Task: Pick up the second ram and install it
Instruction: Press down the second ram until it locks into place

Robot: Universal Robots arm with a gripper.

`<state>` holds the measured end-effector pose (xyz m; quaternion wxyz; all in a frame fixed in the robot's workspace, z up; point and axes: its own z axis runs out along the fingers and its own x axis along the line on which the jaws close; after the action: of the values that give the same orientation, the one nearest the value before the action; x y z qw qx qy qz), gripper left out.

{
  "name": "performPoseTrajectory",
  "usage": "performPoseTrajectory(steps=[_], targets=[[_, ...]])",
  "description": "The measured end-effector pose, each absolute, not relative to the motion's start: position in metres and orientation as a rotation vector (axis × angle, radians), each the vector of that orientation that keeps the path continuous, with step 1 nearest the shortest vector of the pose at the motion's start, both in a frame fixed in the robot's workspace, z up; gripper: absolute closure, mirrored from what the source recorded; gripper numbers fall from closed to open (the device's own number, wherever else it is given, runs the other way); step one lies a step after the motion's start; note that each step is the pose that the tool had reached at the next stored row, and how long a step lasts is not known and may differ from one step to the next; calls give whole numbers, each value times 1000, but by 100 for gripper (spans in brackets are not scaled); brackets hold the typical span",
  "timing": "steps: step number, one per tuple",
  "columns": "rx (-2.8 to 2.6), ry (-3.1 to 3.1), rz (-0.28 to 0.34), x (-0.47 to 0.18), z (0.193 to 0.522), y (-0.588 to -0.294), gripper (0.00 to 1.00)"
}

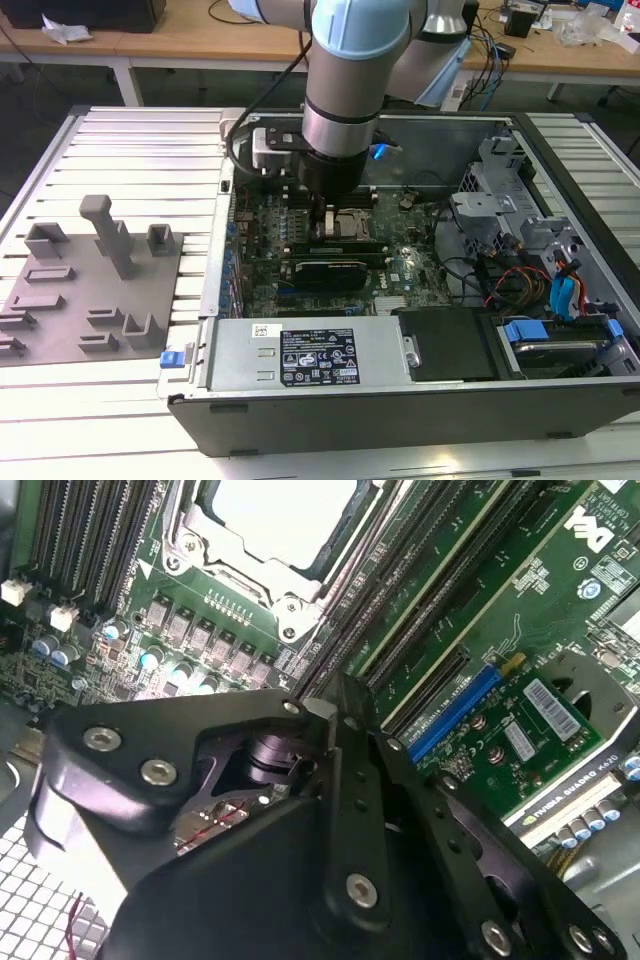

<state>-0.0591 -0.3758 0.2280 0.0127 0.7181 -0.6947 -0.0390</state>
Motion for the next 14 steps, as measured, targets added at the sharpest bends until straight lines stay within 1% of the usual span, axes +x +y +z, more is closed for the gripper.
performPoseTrajectory(steps=[6,10,14], targets=[[2239,-2165,-122,-57,232,-376,89],[2238,-2165,-122,-39,233,-376,89],[2238,-2165,-122,-34,245,-374,89]])
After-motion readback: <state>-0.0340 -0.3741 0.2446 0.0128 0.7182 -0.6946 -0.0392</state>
